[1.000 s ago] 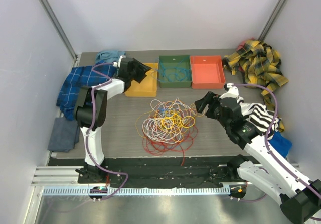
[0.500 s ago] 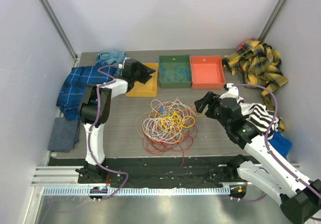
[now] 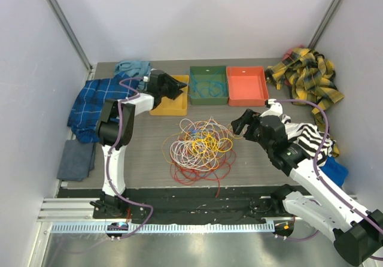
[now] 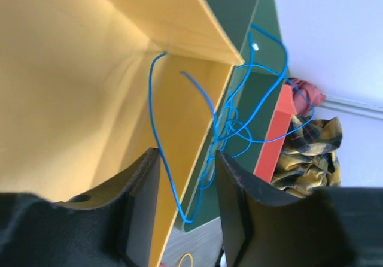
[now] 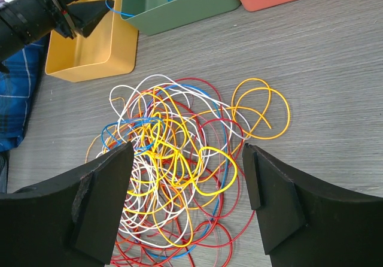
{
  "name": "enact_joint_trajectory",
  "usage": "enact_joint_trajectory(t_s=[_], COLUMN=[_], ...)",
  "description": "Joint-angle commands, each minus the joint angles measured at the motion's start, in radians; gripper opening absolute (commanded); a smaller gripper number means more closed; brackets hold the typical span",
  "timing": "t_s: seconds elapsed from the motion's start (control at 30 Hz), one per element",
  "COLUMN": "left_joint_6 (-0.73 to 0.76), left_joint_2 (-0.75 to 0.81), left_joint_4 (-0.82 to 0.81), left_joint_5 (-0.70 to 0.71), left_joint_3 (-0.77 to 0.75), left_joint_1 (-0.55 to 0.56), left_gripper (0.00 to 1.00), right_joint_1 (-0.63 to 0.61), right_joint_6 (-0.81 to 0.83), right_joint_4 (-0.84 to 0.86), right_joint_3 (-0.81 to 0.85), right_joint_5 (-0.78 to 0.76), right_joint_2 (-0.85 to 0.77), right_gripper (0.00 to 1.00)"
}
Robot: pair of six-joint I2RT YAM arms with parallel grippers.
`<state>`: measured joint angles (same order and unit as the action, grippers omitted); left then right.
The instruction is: Untangle the cables
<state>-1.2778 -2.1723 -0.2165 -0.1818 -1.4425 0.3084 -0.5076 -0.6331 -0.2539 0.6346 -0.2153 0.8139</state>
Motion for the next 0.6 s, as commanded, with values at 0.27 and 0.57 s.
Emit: enact_joint_trajectory(t_s=[0.27,0.57], left_joint_6=[0.083,0.129], left_joint_2=[-0.081,-0.035], left_joint_4=[0.060,0.017], left_joint_5=[0.028,0.038], left_joint_3=[-0.220,-0.366], left_joint_1=[-0.008,0.001], left_gripper=[0.00,0.00], right_joint_1=[0.003,0.004], right_joint_6=[0.010,0.010], right_joint_4=[0.039,0.030], right_joint_3=[0.004,-0.009], right_joint_5=[-0.022,-0.024], right_joint_2=[-0.025,-0.045], right_gripper=[0.82,0.82])
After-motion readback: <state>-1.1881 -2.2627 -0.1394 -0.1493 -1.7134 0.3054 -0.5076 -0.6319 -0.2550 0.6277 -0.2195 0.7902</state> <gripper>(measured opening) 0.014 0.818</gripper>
